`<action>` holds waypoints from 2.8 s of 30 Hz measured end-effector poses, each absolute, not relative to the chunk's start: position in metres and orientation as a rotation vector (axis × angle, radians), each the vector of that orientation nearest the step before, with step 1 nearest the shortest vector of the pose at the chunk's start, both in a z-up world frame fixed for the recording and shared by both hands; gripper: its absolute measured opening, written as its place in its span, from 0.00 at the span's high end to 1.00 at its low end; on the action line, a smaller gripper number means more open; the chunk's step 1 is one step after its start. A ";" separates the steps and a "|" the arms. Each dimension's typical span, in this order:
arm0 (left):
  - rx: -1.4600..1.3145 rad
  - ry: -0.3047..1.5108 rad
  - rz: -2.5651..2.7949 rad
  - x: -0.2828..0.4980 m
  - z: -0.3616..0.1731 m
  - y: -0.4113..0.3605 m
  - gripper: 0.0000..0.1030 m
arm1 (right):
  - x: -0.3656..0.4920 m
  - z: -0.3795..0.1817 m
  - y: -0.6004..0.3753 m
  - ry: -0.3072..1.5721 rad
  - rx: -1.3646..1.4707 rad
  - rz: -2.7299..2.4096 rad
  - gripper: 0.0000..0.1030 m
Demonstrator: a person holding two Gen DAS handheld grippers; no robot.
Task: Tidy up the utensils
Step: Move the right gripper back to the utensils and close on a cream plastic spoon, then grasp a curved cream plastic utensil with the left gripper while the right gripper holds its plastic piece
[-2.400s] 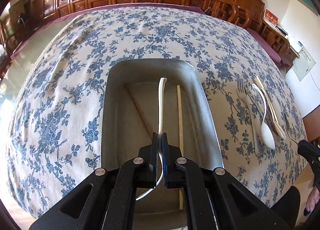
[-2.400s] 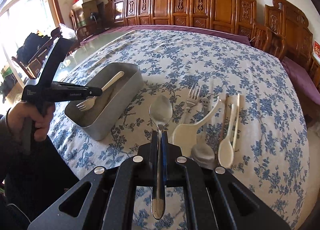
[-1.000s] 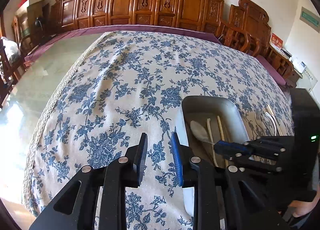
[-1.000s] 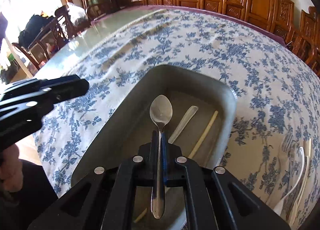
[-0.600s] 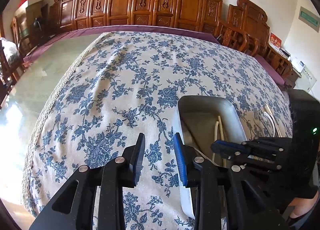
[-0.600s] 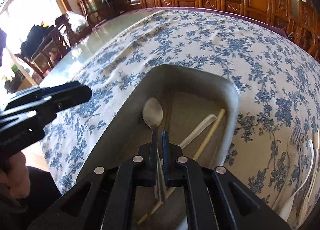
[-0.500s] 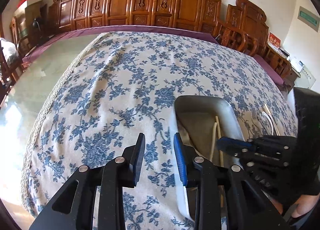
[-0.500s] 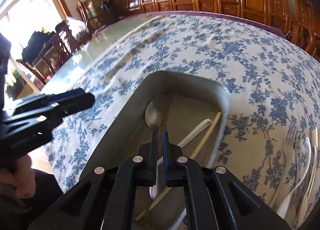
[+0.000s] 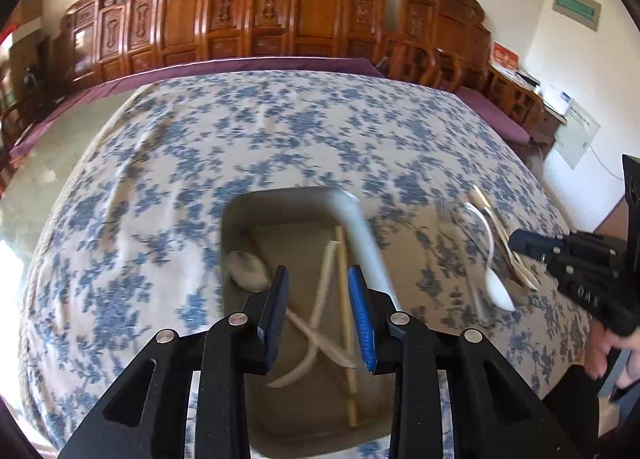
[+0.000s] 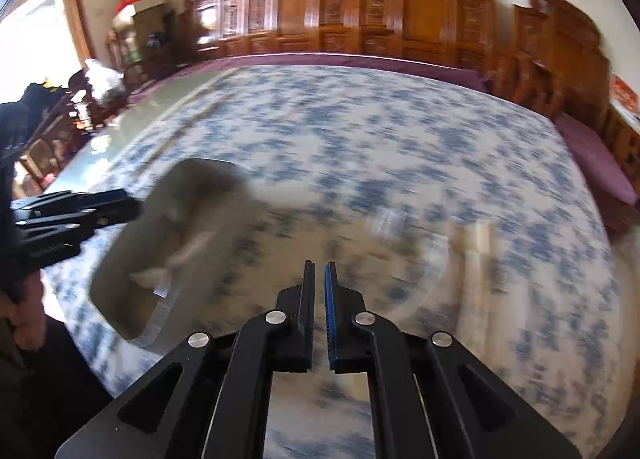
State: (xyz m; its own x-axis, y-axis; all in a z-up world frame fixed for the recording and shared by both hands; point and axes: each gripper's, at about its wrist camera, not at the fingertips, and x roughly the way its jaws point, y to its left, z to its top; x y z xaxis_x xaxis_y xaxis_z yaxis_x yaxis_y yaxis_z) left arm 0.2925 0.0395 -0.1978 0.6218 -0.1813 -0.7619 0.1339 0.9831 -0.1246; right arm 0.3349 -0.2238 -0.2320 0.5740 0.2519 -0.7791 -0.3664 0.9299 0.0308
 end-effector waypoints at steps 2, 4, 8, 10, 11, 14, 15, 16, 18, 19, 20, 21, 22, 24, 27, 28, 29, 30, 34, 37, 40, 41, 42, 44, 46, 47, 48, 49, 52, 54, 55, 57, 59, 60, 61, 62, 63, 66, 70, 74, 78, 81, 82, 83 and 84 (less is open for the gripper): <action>-0.047 0.885 -0.202 0.292 -0.199 0.027 0.72 | 0.336 -0.236 -0.245 0.892 -0.154 0.315 0.93; -0.038 0.885 -0.216 0.291 -0.200 0.017 0.72 | 0.338 -0.240 -0.263 0.896 -0.168 0.276 0.93; -0.025 0.879 -0.256 0.287 -0.202 -0.007 0.67 | 0.345 -0.253 -0.286 0.929 -0.166 0.239 0.84; -0.007 0.875 -0.273 0.285 -0.203 -0.019 0.67 | 0.350 -0.260 -0.292 0.946 -0.172 0.232 0.83; -0.003 0.876 -0.283 0.284 -0.204 -0.024 0.66 | 0.352 -0.265 -0.293 0.958 -0.171 0.231 0.83; 0.016 0.886 -0.305 0.281 -0.209 -0.038 0.66 | 0.360 -0.276 -0.295 0.991 -0.164 0.236 0.84; 0.022 0.887 -0.308 0.280 -0.209 -0.041 0.66 | 0.363 -0.279 -0.293 1.000 -0.160 0.239 0.84; 0.030 0.889 -0.311 0.279 -0.211 -0.045 0.66 | 0.366 -0.284 -0.293 1.013 -0.157 0.241 0.84; 0.034 0.890 -0.313 0.278 -0.212 -0.049 0.66 | 0.373 -0.292 -0.292 1.039 -0.161 0.233 0.84; 0.034 0.893 -0.313 0.278 -0.213 -0.051 0.66 | 0.375 -0.295 -0.291 1.048 -0.161 0.227 0.84; 0.034 0.895 -0.314 0.278 -0.215 -0.053 0.66 | 0.377 -0.298 -0.292 1.057 -0.156 0.223 0.84; 0.035 0.896 -0.315 0.278 -0.215 -0.054 0.66 | 0.379 -0.300 -0.293 1.059 -0.150 0.222 0.84; 0.036 0.897 -0.317 0.278 -0.216 -0.056 0.66 | 0.381 -0.300 -0.294 1.058 -0.136 0.226 0.84; 0.036 0.900 -0.321 0.278 -0.217 -0.059 0.66 | 0.384 -0.300 -0.295 1.067 -0.119 0.228 0.84; 0.039 0.906 -0.326 0.278 -0.220 -0.063 0.66 | 0.387 -0.299 -0.292 1.076 -0.131 0.241 0.84; 0.041 0.907 -0.326 0.277 -0.221 -0.064 0.66 | 0.388 -0.299 -0.291 1.078 -0.132 0.249 0.84; 0.043 0.908 -0.326 0.277 -0.221 -0.065 0.66 | 0.388 -0.299 -0.290 1.082 -0.135 0.258 0.84; 0.044 0.908 -0.328 0.277 -0.222 -0.066 0.66 | 0.388 -0.299 -0.288 1.088 -0.136 0.267 0.83; 0.050 0.910 -0.329 0.276 -0.223 -0.068 0.66 | 0.385 -0.303 -0.279 1.099 -0.162 0.283 0.81; 0.055 0.910 -0.329 0.276 -0.224 -0.071 0.66 | 0.384 -0.303 -0.279 1.098 -0.158 0.281 0.82; 0.059 0.908 -0.328 0.276 -0.224 -0.072 0.66 | 0.384 -0.303 -0.282 1.103 -0.153 0.277 0.87; 0.060 0.907 -0.326 0.276 -0.224 -0.073 0.66 | 0.384 -0.303 -0.283 1.104 -0.148 0.276 0.88; 0.060 0.905 -0.326 0.275 -0.223 -0.073 0.66 | 0.384 -0.304 -0.284 1.104 -0.144 0.276 0.89; 0.061 0.902 -0.323 0.275 -0.222 -0.075 0.66 | 0.380 -0.301 -0.289 1.092 -0.126 0.276 0.93; 0.064 0.898 -0.322 0.275 -0.221 -0.077 0.66 | 0.374 -0.295 -0.294 1.074 -0.103 0.279 0.96; 0.066 0.897 -0.321 0.274 -0.221 -0.078 0.66 | 0.372 -0.293 -0.295 1.067 -0.099 0.281 0.96; 0.068 0.896 -0.321 0.274 -0.220 -0.079 0.66 | 0.369 -0.289 -0.297 1.057 -0.093 0.283 0.96; 0.072 0.896 -0.320 0.273 -0.220 -0.080 0.66 | 0.365 -0.284 -0.300 1.047 -0.085 0.289 0.96; 0.084 0.894 -0.320 0.273 -0.218 -0.084 0.66 | 0.352 -0.272 -0.307 1.022 -0.076 0.298 0.96; 0.088 0.895 -0.319 0.273 -0.217 -0.086 0.66 | 0.342 -0.263 -0.314 1.004 -0.065 0.301 0.96; 0.090 0.896 -0.320 0.273 -0.216 -0.087 0.66 | 0.338 -0.260 -0.316 0.997 -0.060 0.301 0.96; 0.093 0.897 -0.320 0.274 -0.213 -0.090 0.66 | 0.325 -0.254 -0.323 0.982 -0.049 0.302 0.96; 0.102 0.898 -0.319 0.275 -0.210 -0.094 0.66 | 0.316 -0.252 -0.329 0.973 -0.051 0.293 0.96; 0.101 0.899 -0.321 0.276 -0.209 -0.095 0.66 | 0.310 -0.251 -0.333 0.969 -0.051 0.289 0.96; 0.093 0.903 -0.326 0.277 -0.209 -0.097 0.66 | 0.307 -0.251 -0.336 0.967 -0.050 0.285 0.96; 0.085 0.912 -0.331 0.278 -0.210 -0.098 0.66 | 0.303 -0.252 -0.340 0.966 -0.049 0.281 0.96; 0.083 0.921 -0.336 0.280 -0.211 -0.101 0.66 | 0.301 -0.253 -0.343 0.966 -0.048 0.278 0.96; 0.113 0.936 -0.337 0.289 -0.213 -0.112 0.66 | 0.295 -0.256 -0.353 0.963 -0.042 0.269 0.96; 0.123 0.968 -0.362 0.306 -0.215 -0.124 0.66 | 0.297 -0.258 -0.361 0.963 -0.025 0.274 0.96; 0.135 0.995 -0.379 0.323 -0.219 -0.138 0.66 | 0.299 -0.262 -0.364 0.974 0.001 0.278 0.96; 0.134 1.045 -0.393 0.341 -0.234 -0.151 0.69 | 0.300 -0.264 -0.368 0.981 0.015 0.281 0.96; 0.147 1.076 -0.400 0.349 -0.243 -0.159 0.74 | 0.301 -0.262 -0.370 0.979 0.028 0.284 0.96; 0.151 1.083 -0.403 0.351 -0.246 -0.162 0.74 | 0.301 -0.262 -0.371 0.979 0.034 0.284 0.96; 0.156 1.091 -0.406 0.353 -0.248 -0.164 0.76 | 0.301 -0.262 -0.371 0.979 0.036 0.284 0.96; 0.162 1.098 -0.407 0.355 -0.250 -0.166 0.78 | 0.302 -0.263 -0.372 0.980 0.036 0.284 0.95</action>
State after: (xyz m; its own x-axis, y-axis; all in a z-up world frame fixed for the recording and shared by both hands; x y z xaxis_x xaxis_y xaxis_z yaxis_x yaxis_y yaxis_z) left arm 0.3546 -0.1657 -0.2503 0.3903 -0.2394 -0.8890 0.3972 0.9149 -0.0720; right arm 0.3016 -0.3718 -0.2626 0.5231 0.2534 -0.8137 -0.2210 0.9624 0.1576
